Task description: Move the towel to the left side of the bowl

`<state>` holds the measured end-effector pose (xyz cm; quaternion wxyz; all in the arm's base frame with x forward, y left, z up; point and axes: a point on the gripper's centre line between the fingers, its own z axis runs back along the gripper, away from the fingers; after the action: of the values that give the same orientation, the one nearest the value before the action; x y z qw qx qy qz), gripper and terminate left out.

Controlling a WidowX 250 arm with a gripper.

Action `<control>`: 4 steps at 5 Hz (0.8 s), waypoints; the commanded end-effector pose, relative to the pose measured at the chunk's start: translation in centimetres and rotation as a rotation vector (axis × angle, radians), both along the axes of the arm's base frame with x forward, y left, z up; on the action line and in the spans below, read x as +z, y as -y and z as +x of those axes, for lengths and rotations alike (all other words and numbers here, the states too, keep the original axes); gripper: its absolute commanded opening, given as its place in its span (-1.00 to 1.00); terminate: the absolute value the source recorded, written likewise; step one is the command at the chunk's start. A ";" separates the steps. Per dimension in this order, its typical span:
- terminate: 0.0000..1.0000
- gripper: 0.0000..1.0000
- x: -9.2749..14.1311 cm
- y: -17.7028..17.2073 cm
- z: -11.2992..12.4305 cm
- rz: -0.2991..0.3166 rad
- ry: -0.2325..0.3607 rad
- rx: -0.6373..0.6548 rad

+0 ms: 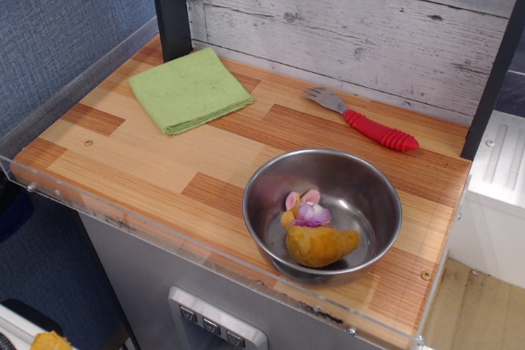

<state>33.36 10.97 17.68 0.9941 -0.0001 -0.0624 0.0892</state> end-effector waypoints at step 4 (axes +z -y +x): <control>-1.00 1.00 -1.2 -6.0 3.4 -0.031 0.086 0.080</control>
<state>36.79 16.45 14.48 0.9885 -0.0256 -0.0807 0.1250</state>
